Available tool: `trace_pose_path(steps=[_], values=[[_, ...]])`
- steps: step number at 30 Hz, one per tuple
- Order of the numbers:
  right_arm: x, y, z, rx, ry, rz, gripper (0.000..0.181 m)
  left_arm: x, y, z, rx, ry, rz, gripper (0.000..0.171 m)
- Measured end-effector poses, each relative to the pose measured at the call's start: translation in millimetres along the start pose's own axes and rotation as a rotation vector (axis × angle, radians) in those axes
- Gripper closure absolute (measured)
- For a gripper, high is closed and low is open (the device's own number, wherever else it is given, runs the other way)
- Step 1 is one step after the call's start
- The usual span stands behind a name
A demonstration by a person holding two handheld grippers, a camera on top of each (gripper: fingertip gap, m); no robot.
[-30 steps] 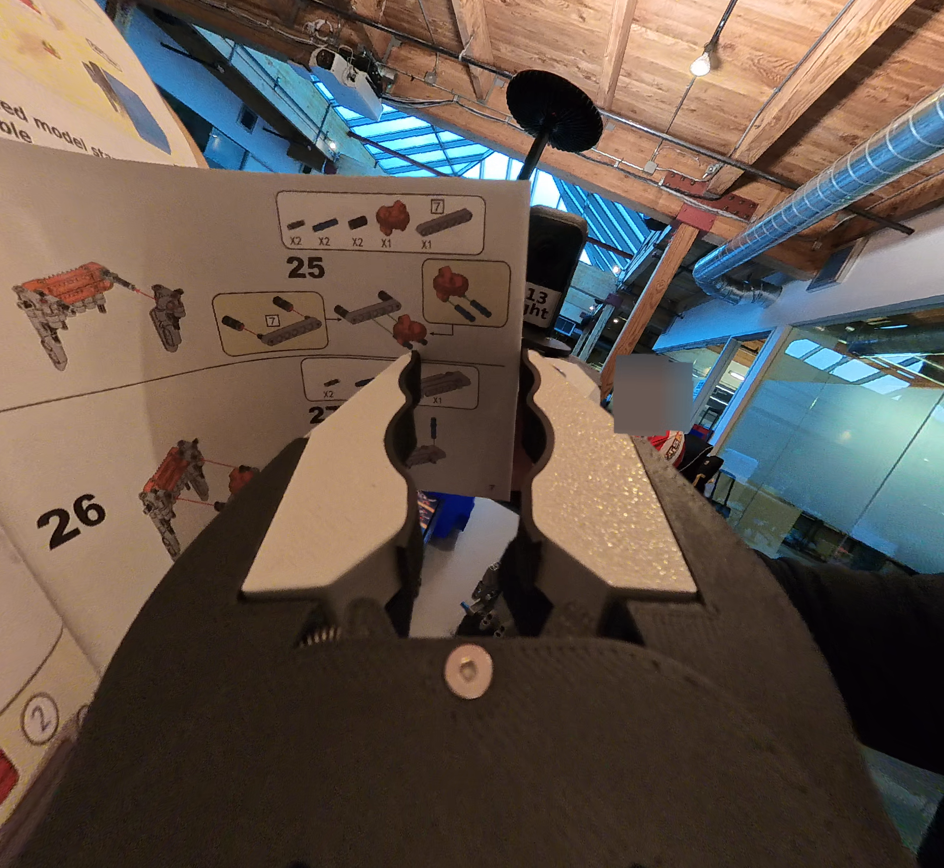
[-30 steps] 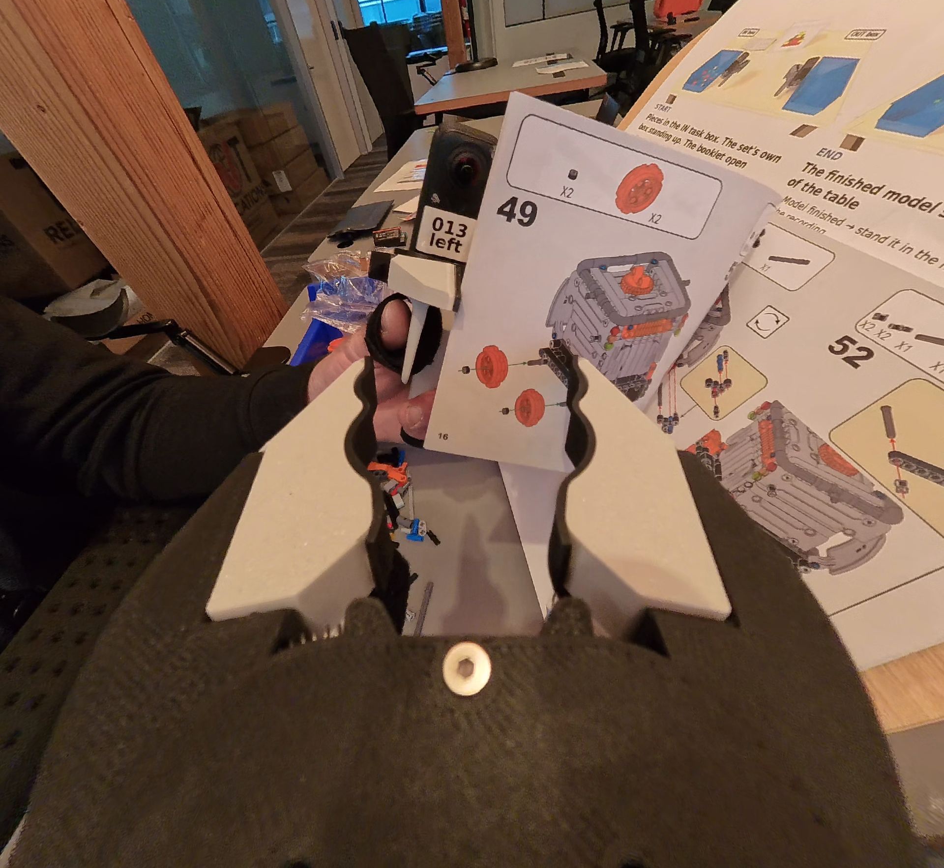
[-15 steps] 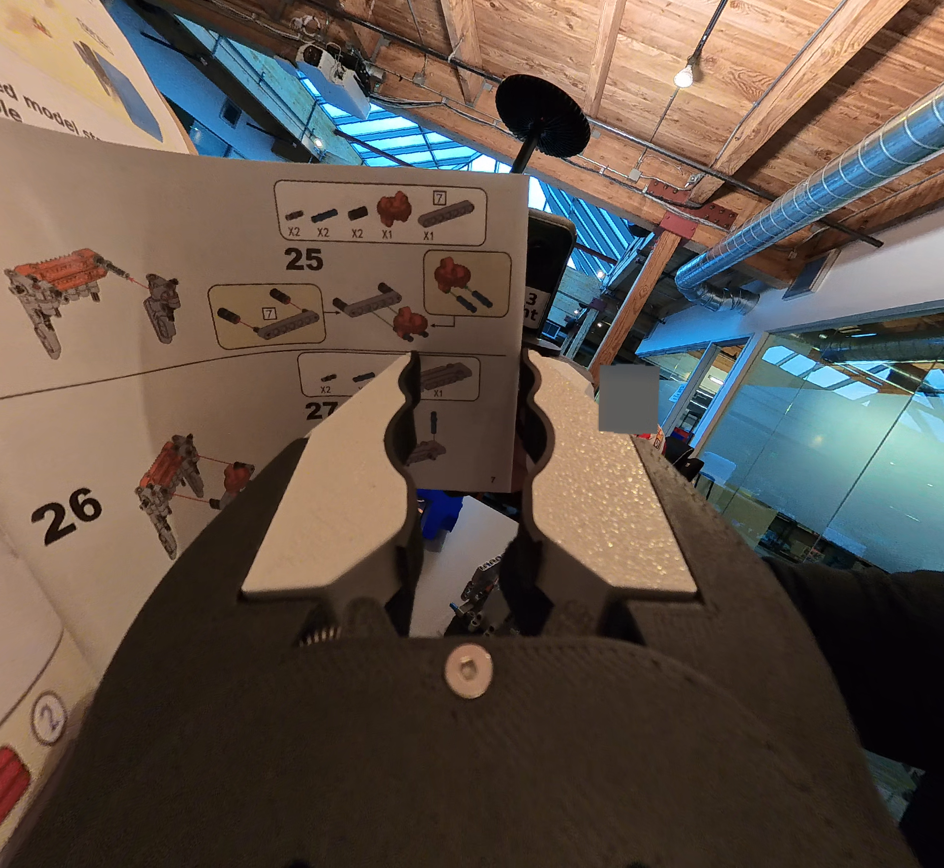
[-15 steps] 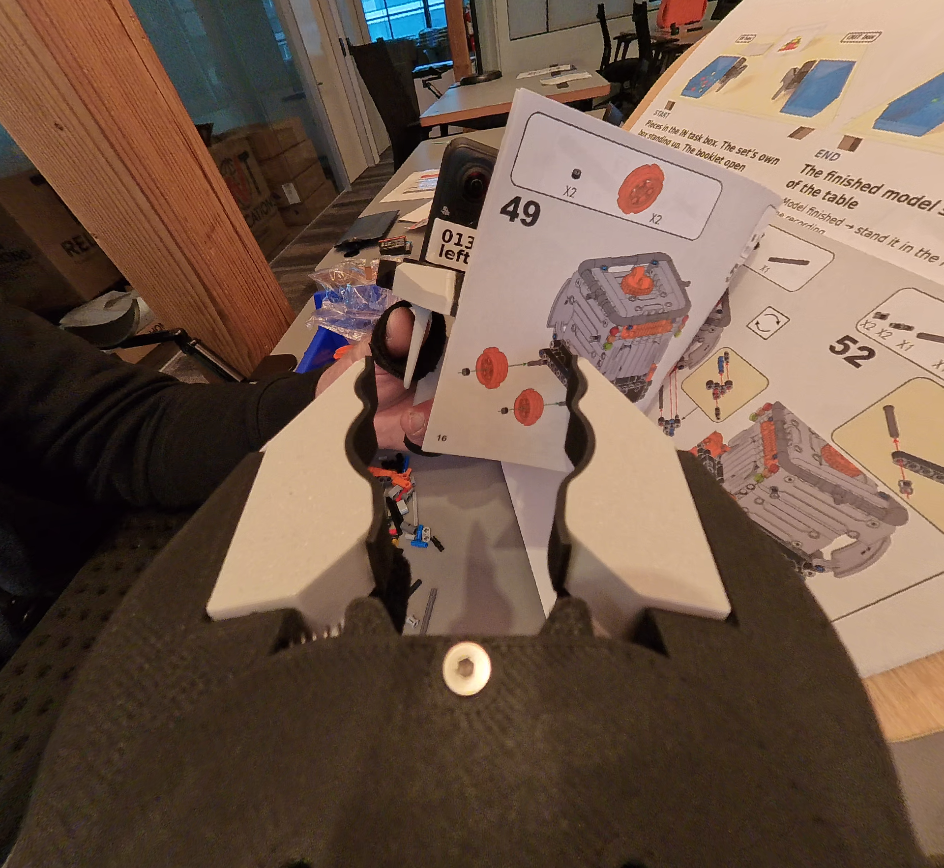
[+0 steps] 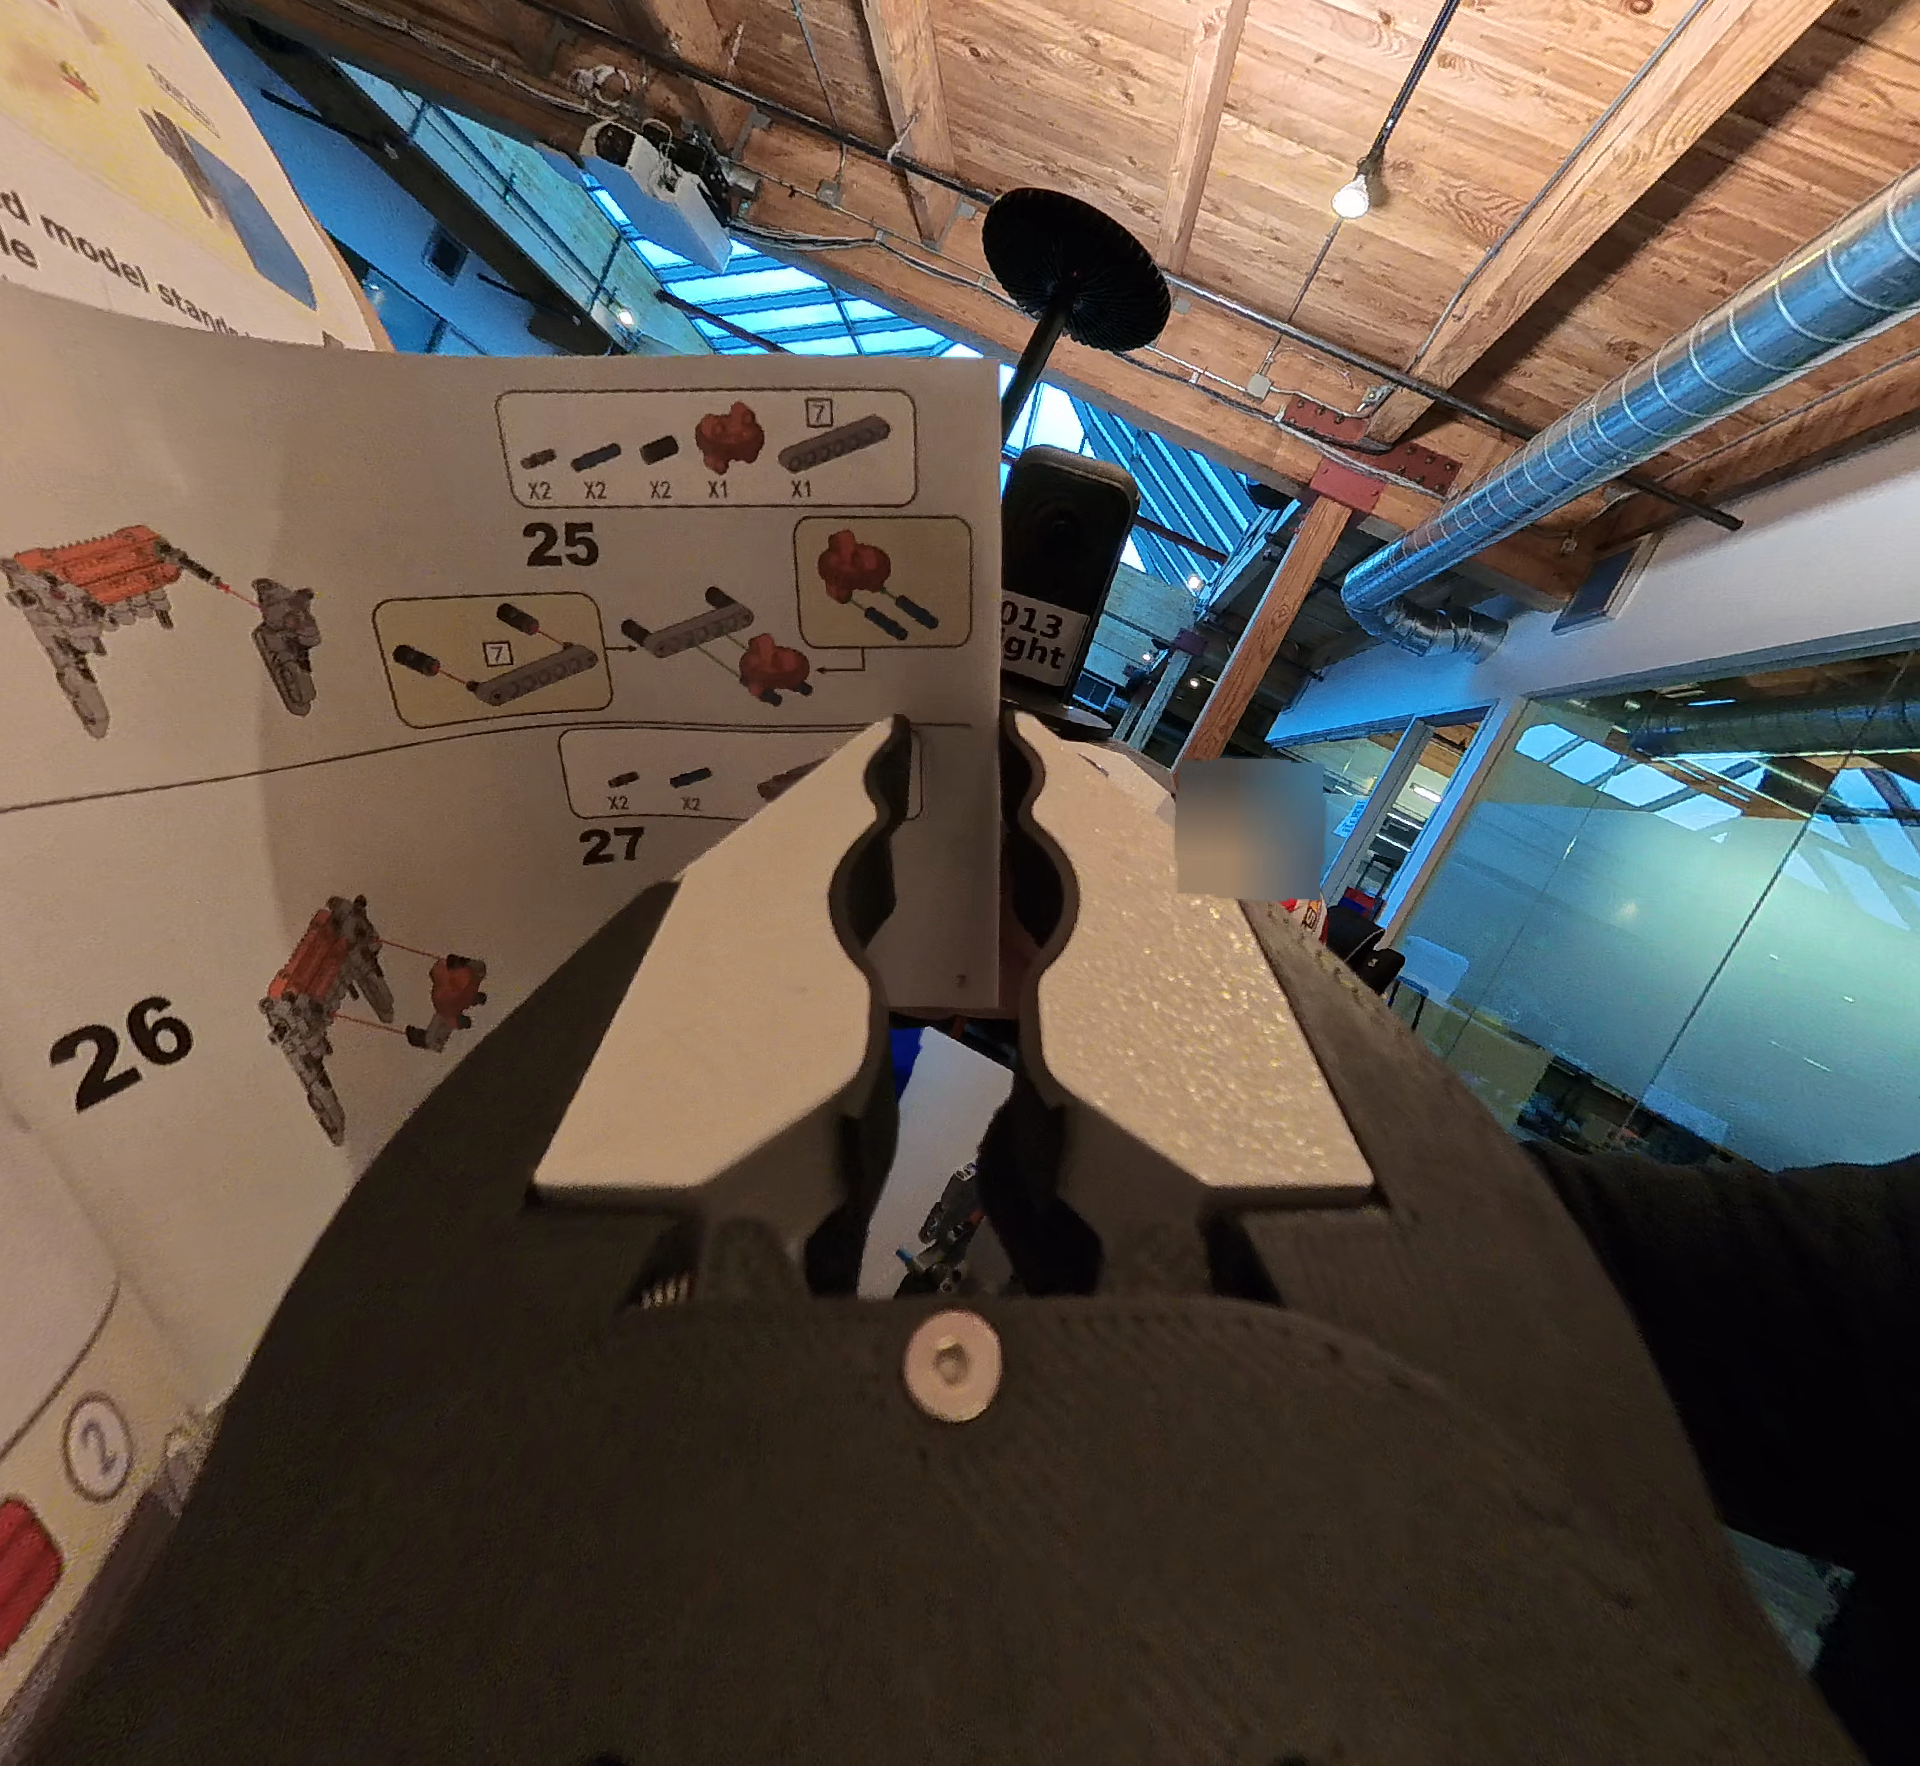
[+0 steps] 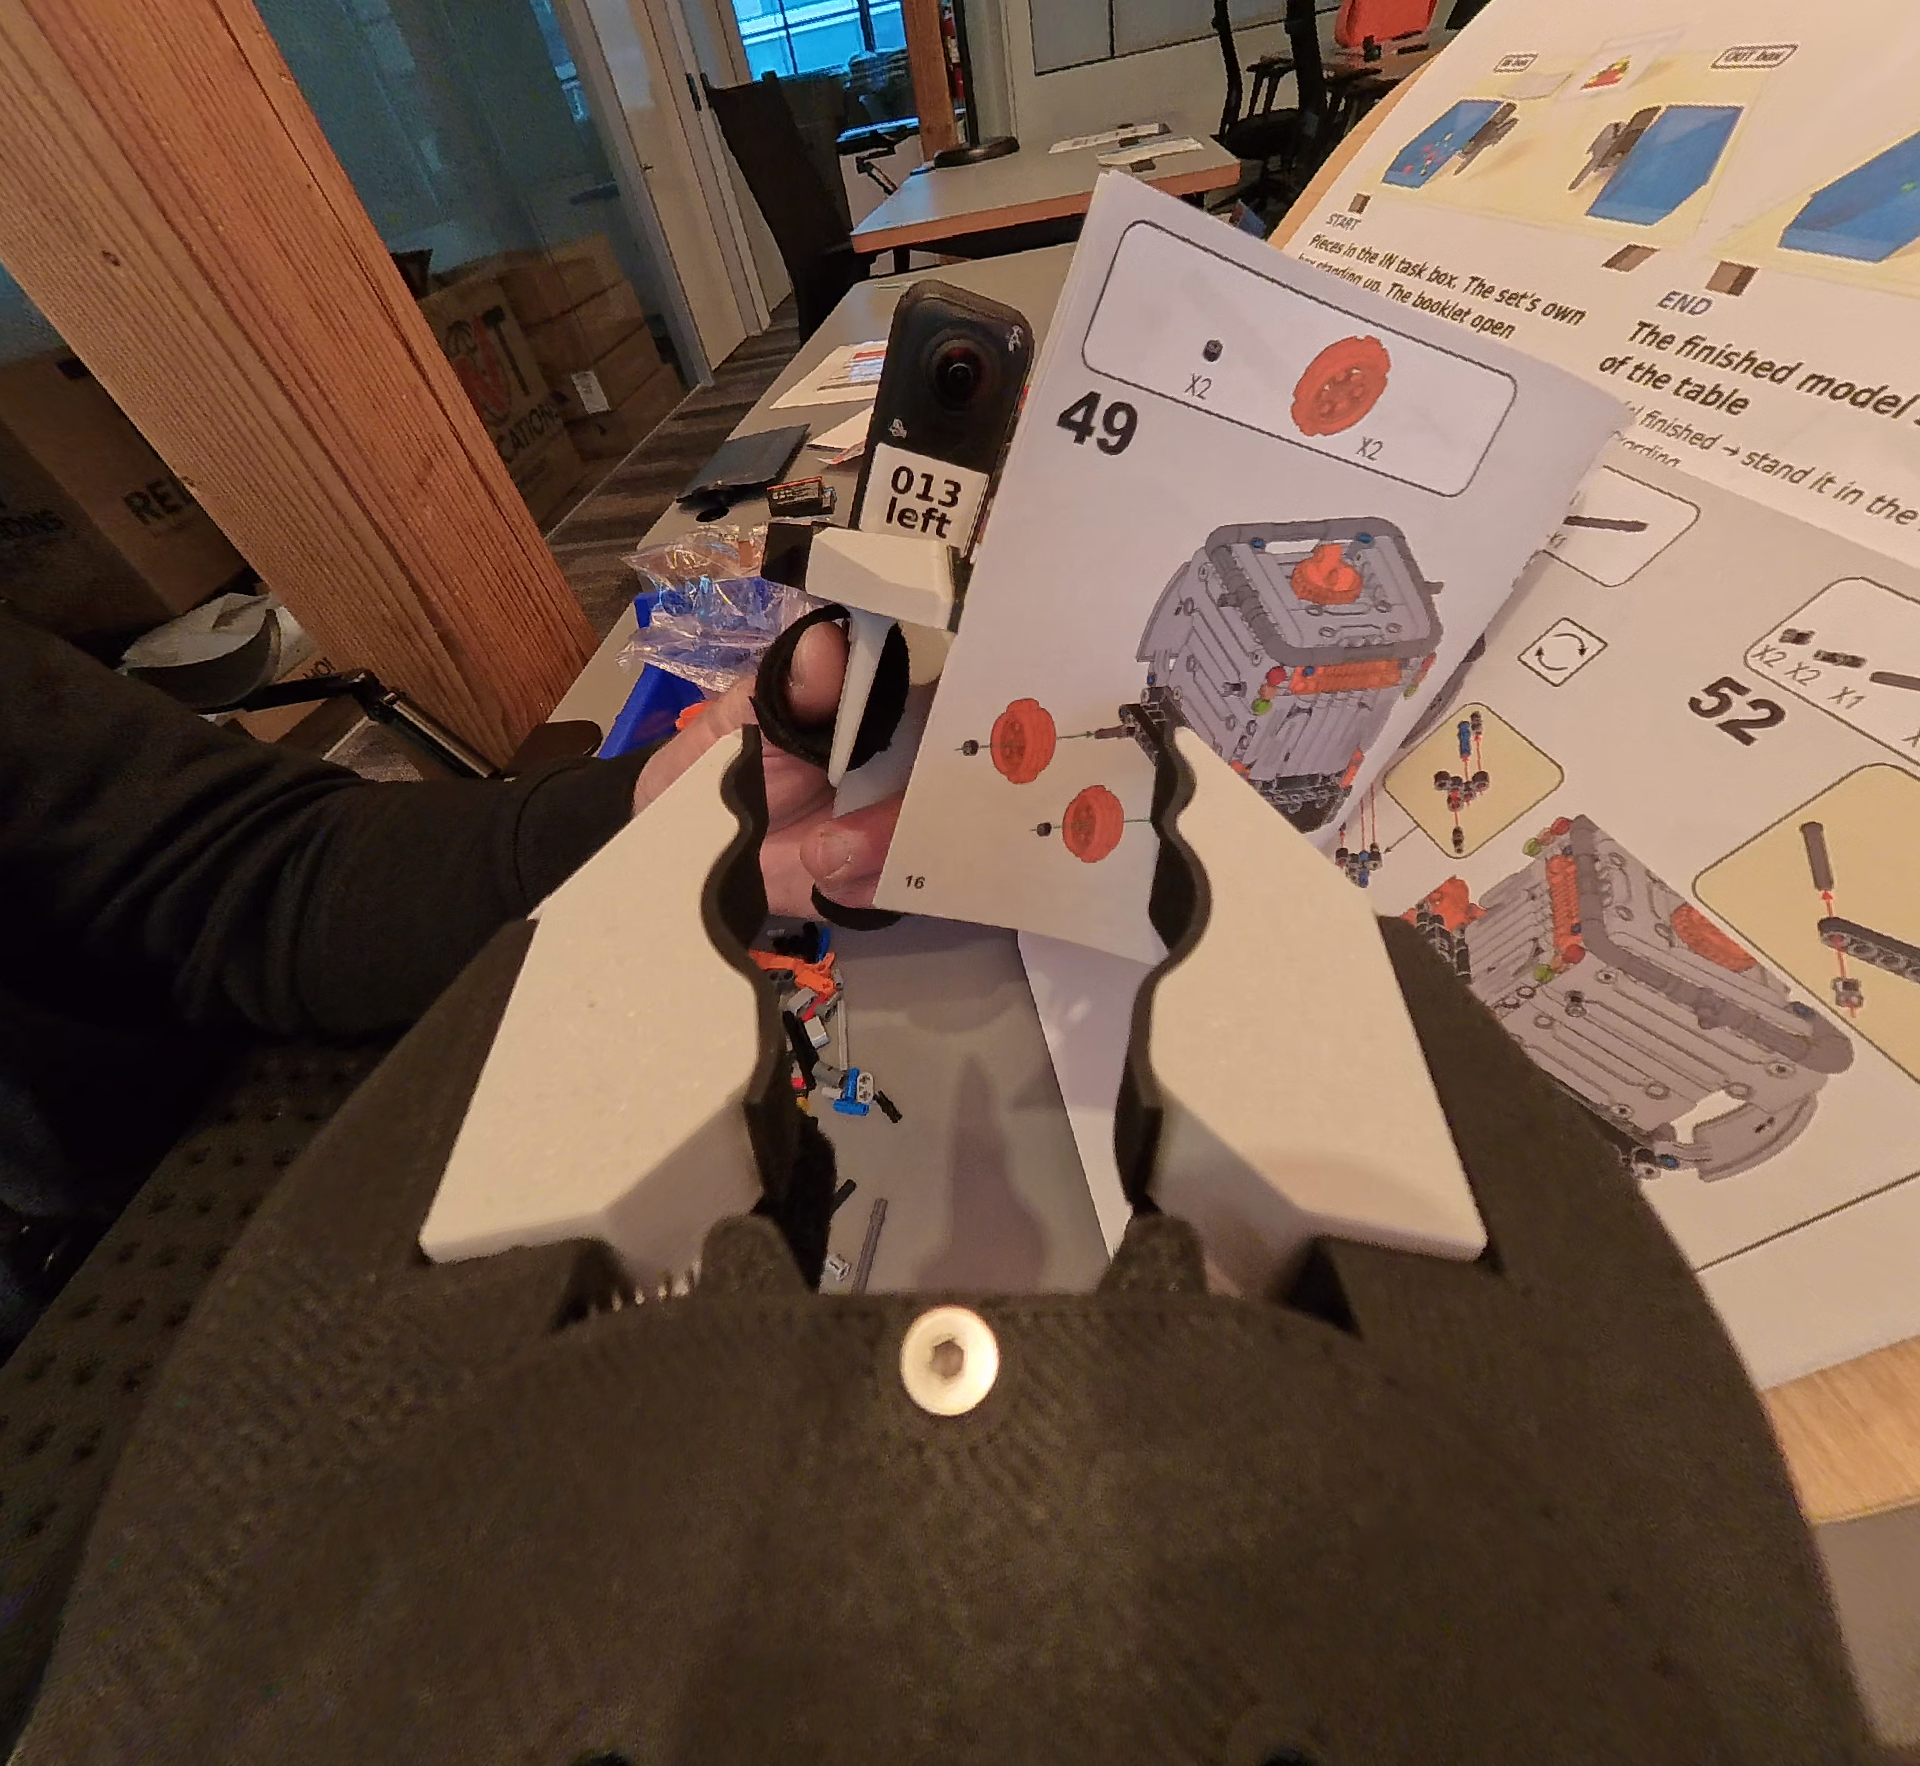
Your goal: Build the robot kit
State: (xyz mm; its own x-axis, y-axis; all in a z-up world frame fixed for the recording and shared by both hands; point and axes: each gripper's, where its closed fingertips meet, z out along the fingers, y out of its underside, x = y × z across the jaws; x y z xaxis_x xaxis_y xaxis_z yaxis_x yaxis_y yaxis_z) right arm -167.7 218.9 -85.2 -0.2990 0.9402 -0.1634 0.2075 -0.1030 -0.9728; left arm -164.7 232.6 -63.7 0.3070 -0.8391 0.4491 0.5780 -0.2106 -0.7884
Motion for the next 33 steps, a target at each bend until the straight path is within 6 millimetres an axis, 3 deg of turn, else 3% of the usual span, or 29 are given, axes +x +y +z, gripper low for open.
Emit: trace_pose_path(steps=[5,25,33], values=[[0.1,0.6,0.1,-0.001,-0.001,0.002,0.108,-0.3,-0.4,-1.4,0.014,0.006,-0.005,0.171],[0.7,-2.4,-5.4,-0.003,0.016,-0.007,0.111,1.8,1.4,-0.3,0.022,0.035,-0.022,0.171],[12.0,-4.1,-9.6,-0.02,0.12,-0.044,0.118,2.7,2.2,-0.2,0.021,0.049,-0.028,0.171]])
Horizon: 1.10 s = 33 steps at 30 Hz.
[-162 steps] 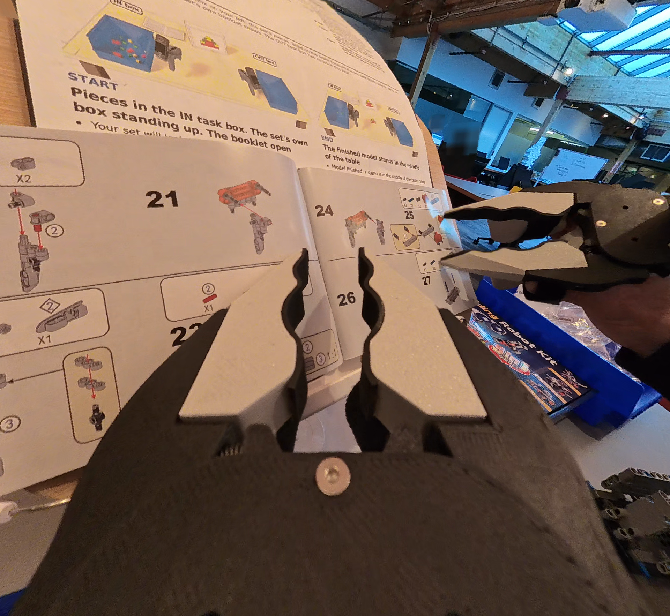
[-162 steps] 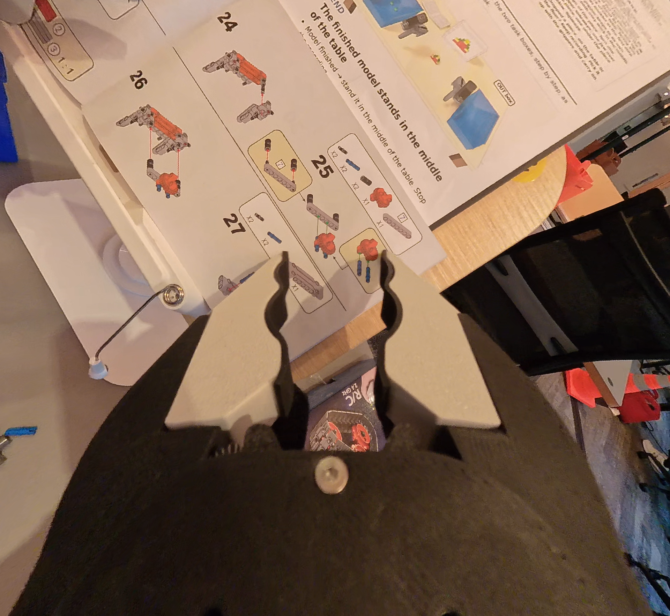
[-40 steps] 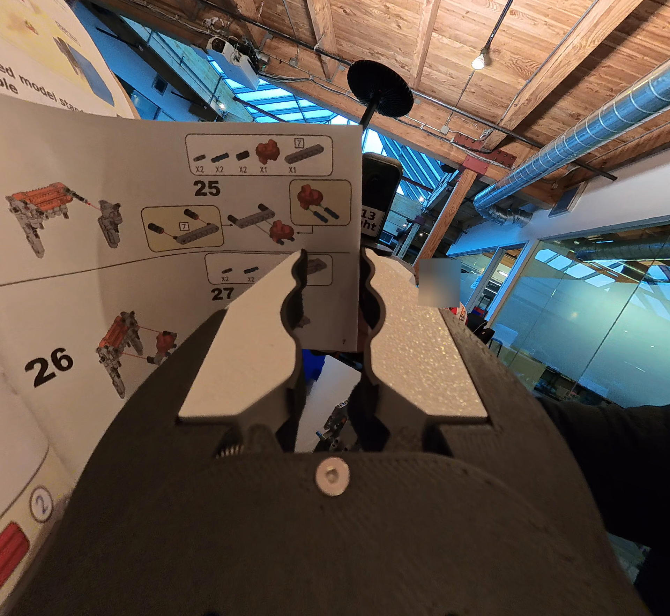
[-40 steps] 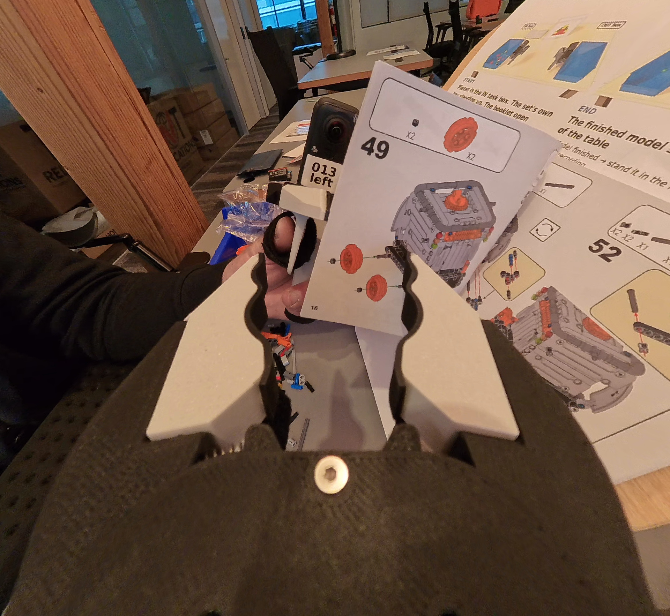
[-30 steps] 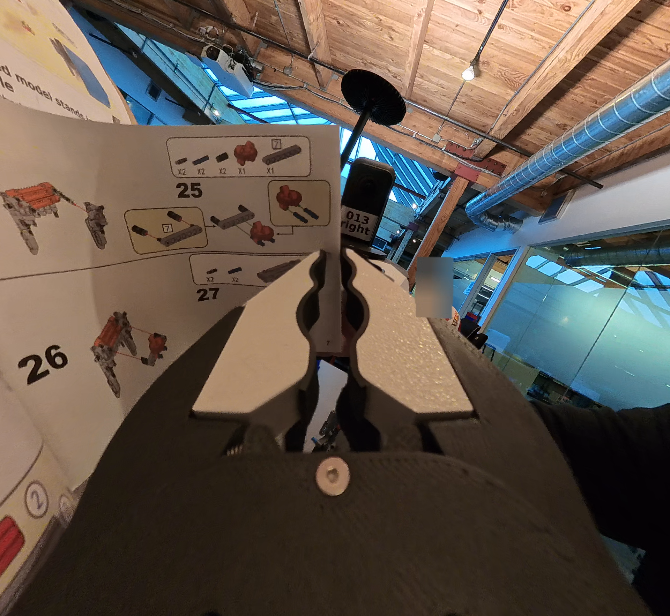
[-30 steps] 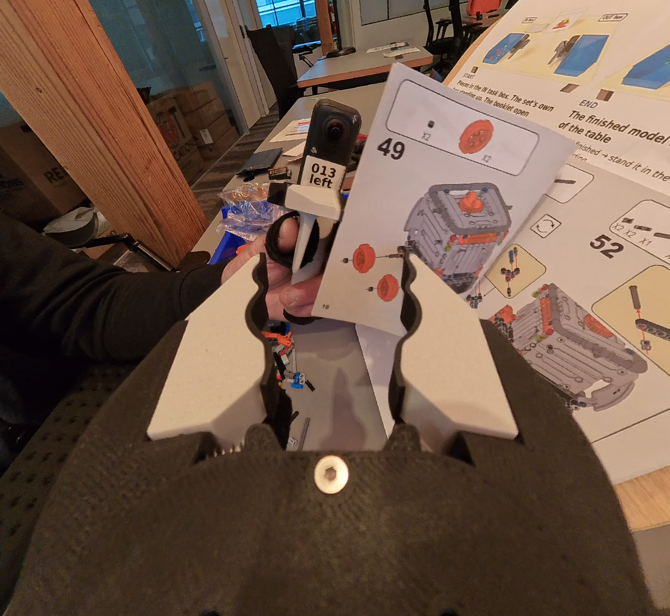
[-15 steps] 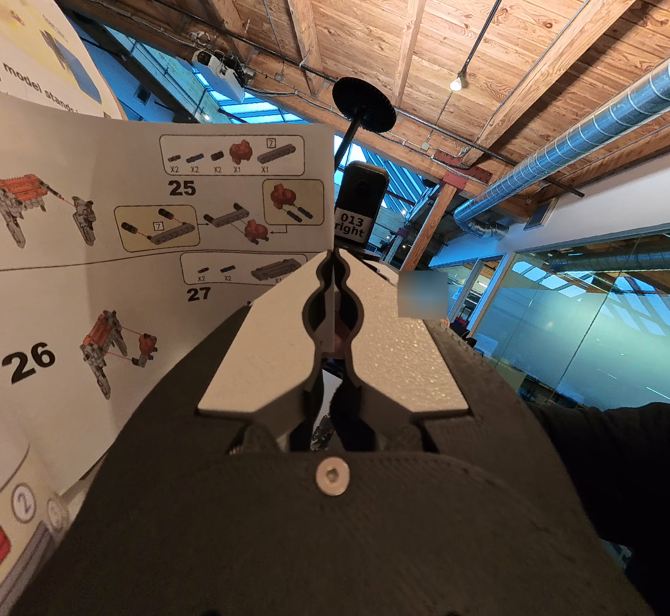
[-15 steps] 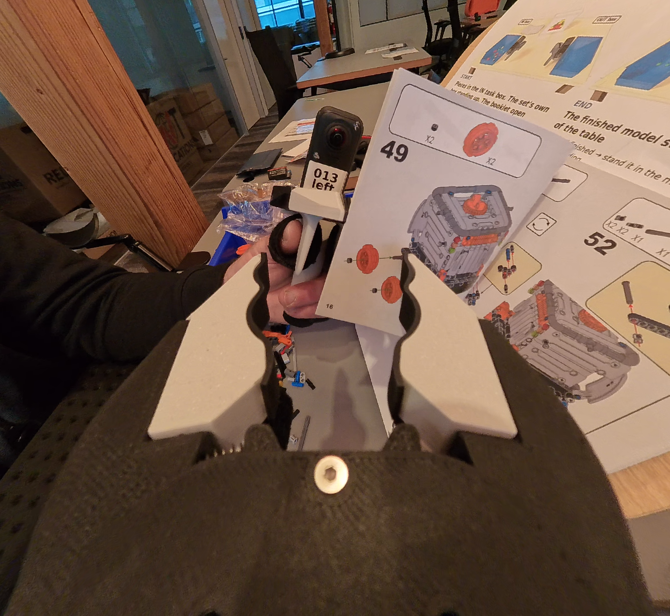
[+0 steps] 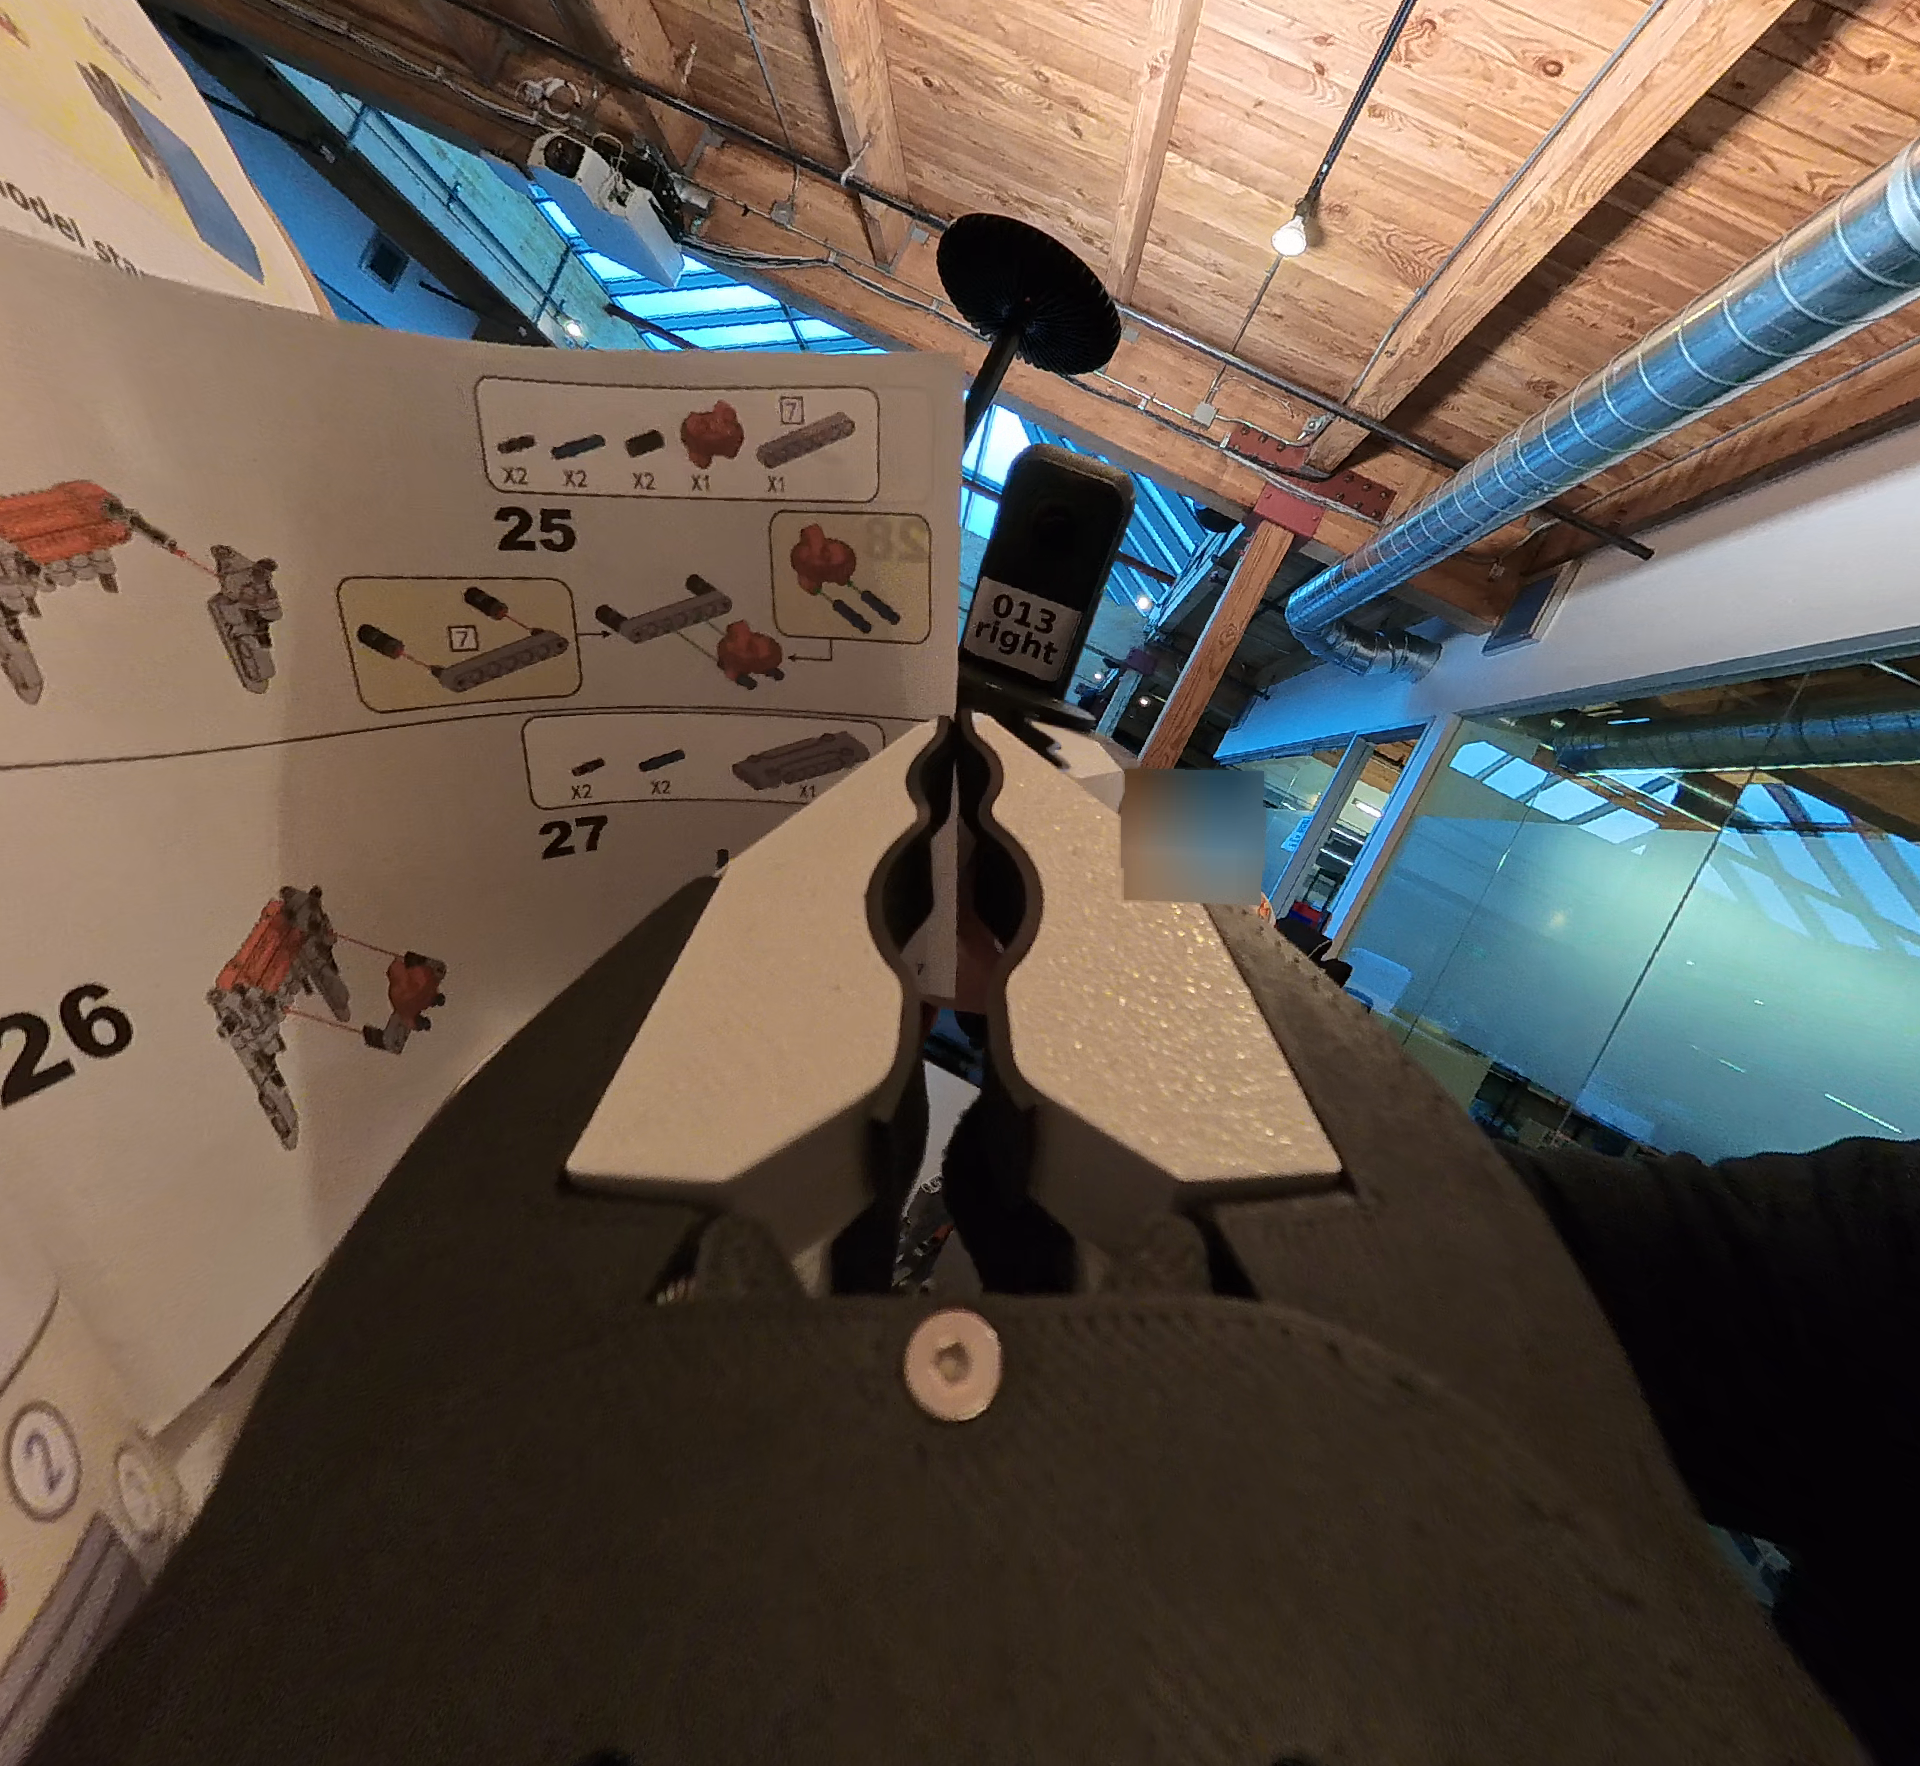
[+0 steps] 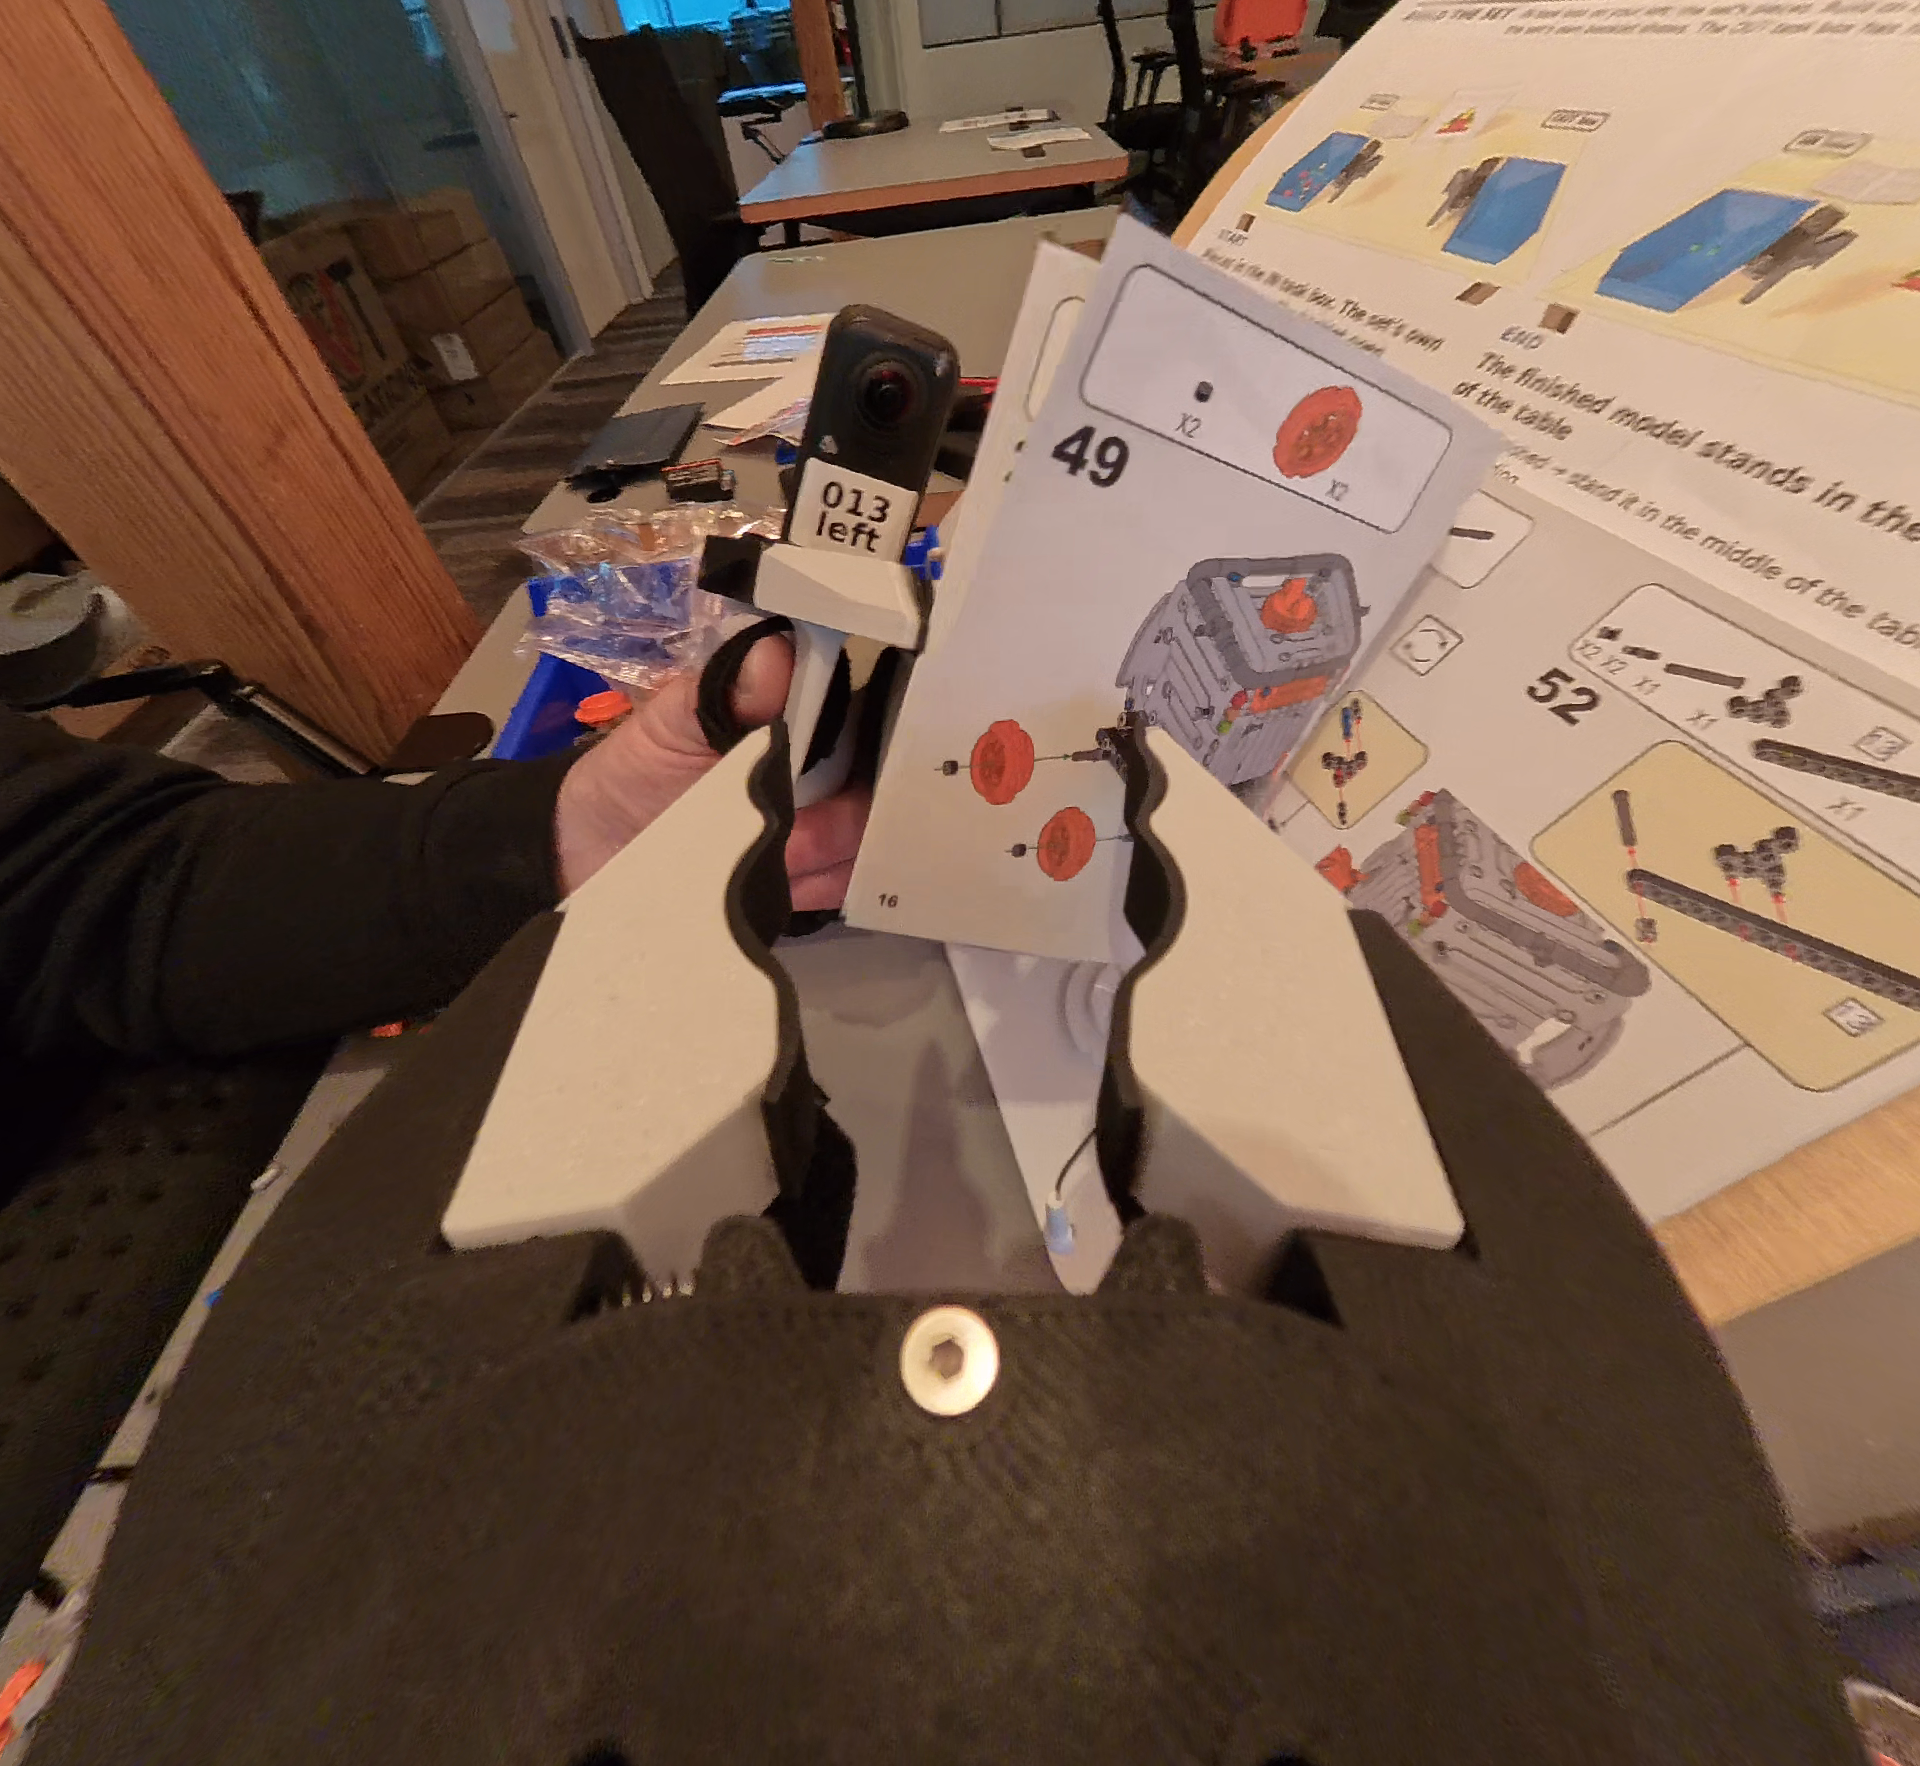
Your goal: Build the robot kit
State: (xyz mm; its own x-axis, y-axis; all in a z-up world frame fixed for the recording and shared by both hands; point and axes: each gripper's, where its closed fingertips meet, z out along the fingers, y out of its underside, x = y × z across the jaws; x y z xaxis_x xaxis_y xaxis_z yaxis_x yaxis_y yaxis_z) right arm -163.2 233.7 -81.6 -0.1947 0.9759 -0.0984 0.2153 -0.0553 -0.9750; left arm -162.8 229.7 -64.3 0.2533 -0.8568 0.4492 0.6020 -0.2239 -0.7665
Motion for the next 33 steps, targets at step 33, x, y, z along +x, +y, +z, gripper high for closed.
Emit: trace_pose_path(steps=[33], values=[[-31.8,0.6,122.1,-0.206,0.152,-0.29,0.119,25.7,-105.6,-175.4,-0.349,-0.98,0.448,0.171]])
